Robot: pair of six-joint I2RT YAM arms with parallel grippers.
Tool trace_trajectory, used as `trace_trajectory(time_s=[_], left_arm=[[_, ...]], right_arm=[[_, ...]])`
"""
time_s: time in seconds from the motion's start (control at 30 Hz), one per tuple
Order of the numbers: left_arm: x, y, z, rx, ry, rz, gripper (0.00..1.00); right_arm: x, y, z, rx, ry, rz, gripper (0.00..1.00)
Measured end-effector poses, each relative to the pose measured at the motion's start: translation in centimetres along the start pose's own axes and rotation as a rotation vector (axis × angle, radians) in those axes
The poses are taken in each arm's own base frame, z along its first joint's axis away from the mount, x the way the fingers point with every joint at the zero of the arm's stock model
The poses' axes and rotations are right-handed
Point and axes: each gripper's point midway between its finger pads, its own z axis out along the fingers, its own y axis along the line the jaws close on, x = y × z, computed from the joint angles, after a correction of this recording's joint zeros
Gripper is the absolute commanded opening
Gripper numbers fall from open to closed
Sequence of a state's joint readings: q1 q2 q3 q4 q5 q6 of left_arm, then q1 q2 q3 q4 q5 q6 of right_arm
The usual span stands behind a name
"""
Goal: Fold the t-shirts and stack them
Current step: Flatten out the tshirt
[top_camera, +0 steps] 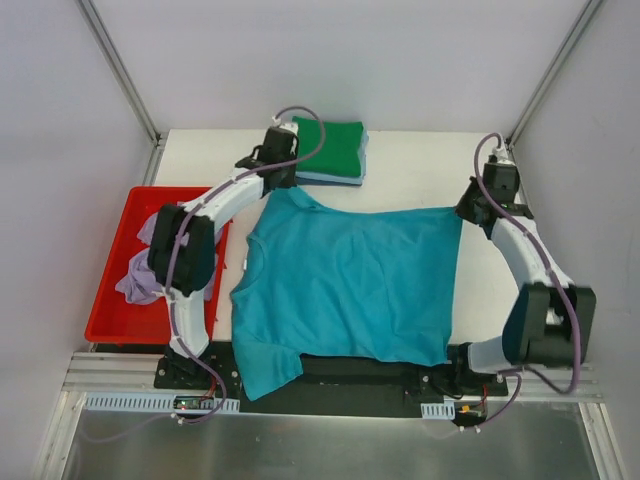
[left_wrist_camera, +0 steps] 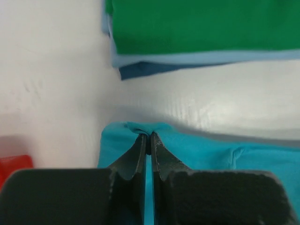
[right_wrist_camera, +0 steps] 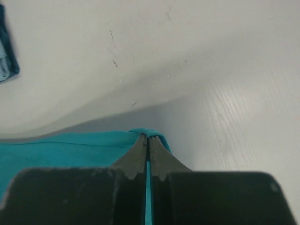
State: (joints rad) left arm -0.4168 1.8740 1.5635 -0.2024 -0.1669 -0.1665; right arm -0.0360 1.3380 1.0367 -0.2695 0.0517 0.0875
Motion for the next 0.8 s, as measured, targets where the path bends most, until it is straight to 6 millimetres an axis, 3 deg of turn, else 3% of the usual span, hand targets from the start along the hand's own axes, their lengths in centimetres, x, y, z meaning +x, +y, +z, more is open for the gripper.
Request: trace_trajectory(time_s=[0.07, 0.13, 0.23, 0.3, 0.4, 0.5, 0.6, 0.8], left_arm=[[4.3, 0.2, 3.5, -0.019, 0.111, 0.018, 0.00], [7.2, 0.7, 5.5, -0.035, 0.187, 0.023, 0.00], [8.4, 0.8, 6.5, -0.043, 0.216, 0.020, 0.00], [7.6, 0.7, 6.4, -0.043, 0.200, 0.008, 0.00], [4.9, 0.6, 6.6, -0.041, 0.137, -0.025, 0.00], [3.4, 0.7, 6.5, -0.036, 0.095, -0.065, 0.00], [3.2, 1.0, 6.0, -0.040, 0.091, -0.096, 0.00], [4.3, 0.9, 2.4, -0.013, 0.138, -0.170, 0.00]], right_arm=[[1.8, -0.1, 3.7, -0.002, 0.070, 0.001, 0.00], [3.1, -0.2, 6.5, -0.006, 0.126, 0.003, 0.00], [4.3, -0.2, 9.9, -0.012, 0.180, 0.011, 0.00], [4.5, -0.1, 10.9, -0.018, 0.192, 0.018, 0.00], [3.9, 0.3, 11.4, -0.034, 0.189, 0.026, 0.00], [2.0, 1.1, 11.3, -0.051, 0.157, 0.029, 0.00], [0.8, 1.6, 11.1, -0.064, 0.134, 0.029, 0.00], [2.0, 1.7, 8.8, -0.078, 0.208, 0.019, 0.00]])
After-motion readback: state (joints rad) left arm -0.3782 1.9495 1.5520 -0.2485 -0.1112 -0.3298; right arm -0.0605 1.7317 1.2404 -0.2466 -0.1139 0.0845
